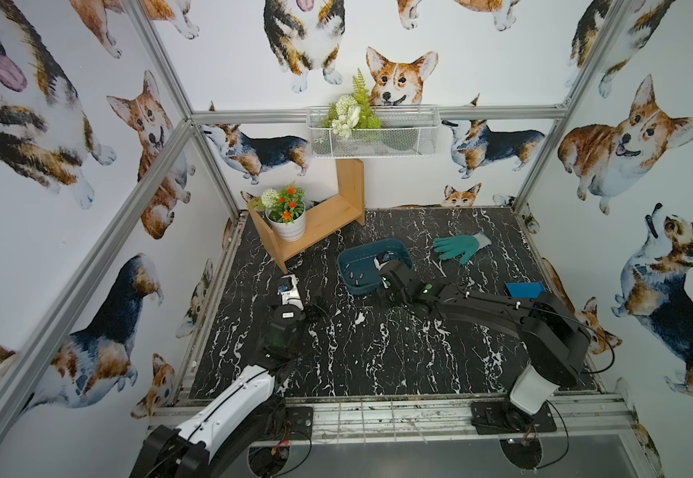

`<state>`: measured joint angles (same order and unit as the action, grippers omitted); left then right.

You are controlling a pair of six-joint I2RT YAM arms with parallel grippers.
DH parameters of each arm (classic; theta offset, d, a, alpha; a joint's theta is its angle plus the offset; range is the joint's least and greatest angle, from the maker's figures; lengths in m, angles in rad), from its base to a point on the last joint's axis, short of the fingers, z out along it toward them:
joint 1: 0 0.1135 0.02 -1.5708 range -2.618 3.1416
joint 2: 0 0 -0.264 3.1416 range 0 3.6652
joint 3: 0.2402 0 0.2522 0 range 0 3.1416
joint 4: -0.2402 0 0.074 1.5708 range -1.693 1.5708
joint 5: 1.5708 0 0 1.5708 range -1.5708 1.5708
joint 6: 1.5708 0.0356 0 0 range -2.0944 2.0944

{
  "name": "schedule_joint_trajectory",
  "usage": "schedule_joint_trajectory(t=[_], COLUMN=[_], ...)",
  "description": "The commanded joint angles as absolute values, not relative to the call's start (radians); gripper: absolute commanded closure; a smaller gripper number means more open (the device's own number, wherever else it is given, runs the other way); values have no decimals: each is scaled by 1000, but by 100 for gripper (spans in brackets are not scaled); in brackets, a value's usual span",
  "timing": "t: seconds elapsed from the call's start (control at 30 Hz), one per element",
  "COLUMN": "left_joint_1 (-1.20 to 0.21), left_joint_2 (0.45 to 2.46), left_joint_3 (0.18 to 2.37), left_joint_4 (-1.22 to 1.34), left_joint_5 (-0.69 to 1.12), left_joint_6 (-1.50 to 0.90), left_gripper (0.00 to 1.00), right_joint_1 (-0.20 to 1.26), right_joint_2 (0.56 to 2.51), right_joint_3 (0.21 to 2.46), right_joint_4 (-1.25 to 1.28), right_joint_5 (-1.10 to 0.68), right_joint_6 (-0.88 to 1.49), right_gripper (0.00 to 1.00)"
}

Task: Put the bit on the desktop into the storage box
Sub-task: Pick up the screwdriver bit from the center of the board, then place the screwdriver bit in the storage box.

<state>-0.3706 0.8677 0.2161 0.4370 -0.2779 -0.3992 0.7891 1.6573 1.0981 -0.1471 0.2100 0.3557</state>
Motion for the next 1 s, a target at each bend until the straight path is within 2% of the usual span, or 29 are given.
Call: schedule_joint_trajectory(t=[0.0,0.3,0.77,0.87,0.97], left_joint_1=[-370,-371,-370,-370,-370], left_joint_2=[873,883,887,885,883], left_joint_3=[221,223,221,219,217], left_joint_4=[474,480,495,496,503], left_joint_5=[-259,-249,-223,-220,-211], left_joint_6=[-384,-383,-376,-374,-371], left_gripper=[0,0,0,0,0], right_joint_1=[742,652,643,643,643], right_joint_2=[1622,1693,1942,1937,1909], right_joint_3=[1074,1112,1325,1327,1318], right_joint_4=[-48,101,110,109,106], right_joint_5=[161,119,87,88,95], right_joint_6=[363,387,400,403,394], right_gripper=[86,86,84,76,53])
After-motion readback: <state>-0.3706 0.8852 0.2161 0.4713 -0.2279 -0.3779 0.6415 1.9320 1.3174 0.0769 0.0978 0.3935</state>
